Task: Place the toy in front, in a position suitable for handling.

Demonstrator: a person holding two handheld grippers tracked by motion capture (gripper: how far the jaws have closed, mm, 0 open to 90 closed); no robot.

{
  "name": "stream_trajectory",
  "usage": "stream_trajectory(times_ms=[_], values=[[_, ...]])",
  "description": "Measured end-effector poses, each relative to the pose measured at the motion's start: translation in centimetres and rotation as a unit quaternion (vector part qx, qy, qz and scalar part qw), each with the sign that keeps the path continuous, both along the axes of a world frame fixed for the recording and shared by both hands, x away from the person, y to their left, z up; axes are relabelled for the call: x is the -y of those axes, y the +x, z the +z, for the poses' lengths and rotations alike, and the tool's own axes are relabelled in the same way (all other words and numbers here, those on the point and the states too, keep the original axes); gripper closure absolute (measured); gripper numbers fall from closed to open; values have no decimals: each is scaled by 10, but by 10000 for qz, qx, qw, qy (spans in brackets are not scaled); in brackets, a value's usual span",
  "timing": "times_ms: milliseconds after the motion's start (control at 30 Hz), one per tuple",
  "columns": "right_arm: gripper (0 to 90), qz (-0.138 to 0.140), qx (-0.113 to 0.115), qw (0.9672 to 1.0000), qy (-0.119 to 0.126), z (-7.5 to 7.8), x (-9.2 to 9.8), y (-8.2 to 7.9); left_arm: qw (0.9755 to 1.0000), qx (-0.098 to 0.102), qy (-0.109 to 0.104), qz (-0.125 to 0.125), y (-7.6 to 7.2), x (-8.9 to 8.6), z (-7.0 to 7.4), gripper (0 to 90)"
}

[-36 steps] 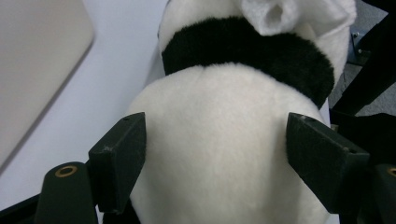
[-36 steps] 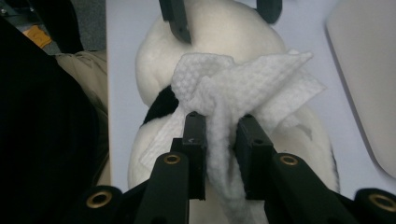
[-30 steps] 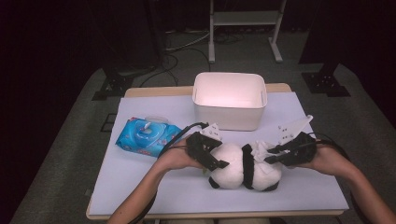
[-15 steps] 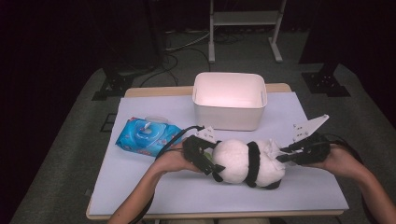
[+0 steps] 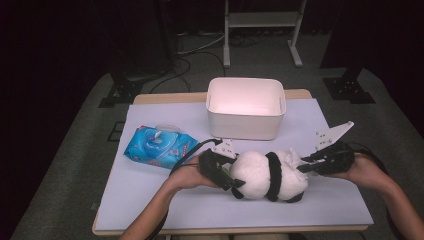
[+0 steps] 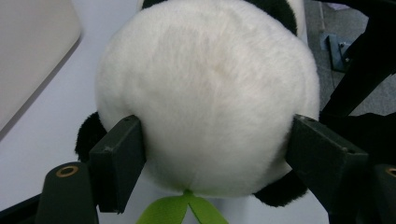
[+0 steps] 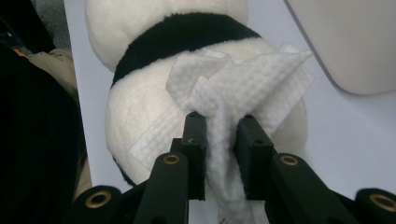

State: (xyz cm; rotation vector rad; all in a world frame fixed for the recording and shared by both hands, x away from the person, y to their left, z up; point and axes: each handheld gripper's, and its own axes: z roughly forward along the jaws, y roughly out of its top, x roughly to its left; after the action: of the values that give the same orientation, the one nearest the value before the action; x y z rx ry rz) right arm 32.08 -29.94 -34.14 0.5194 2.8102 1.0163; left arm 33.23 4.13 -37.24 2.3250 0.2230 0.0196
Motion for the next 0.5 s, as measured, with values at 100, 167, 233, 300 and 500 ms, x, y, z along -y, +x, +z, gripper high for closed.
stream_trajectory(times_ms=[100, 167, 233, 300, 500], values=[[746, 81, 130, 9999, -45, 4, -7, -4, 10000, -6, 37, 16, -1, -1, 0, 224], [746, 184, 142, 9997, 84, 7, -12, -8, 10000, -12, -47, 24, -1, 0, 1, 226], [746, 323, 222, 9992, 1, 9, -22, -11, 10000, 29, 34, 11, -2, 1, 3, 226], [746, 438, 244, 9987, -51, 11, -31, -13, 10000, 36, 22, 16, -3, 3, 5, 226], [745, 737, 285, 9968, -141, 10, -56, -16, 10000, 45, 40, 3, -3, 8, 10, 226]])
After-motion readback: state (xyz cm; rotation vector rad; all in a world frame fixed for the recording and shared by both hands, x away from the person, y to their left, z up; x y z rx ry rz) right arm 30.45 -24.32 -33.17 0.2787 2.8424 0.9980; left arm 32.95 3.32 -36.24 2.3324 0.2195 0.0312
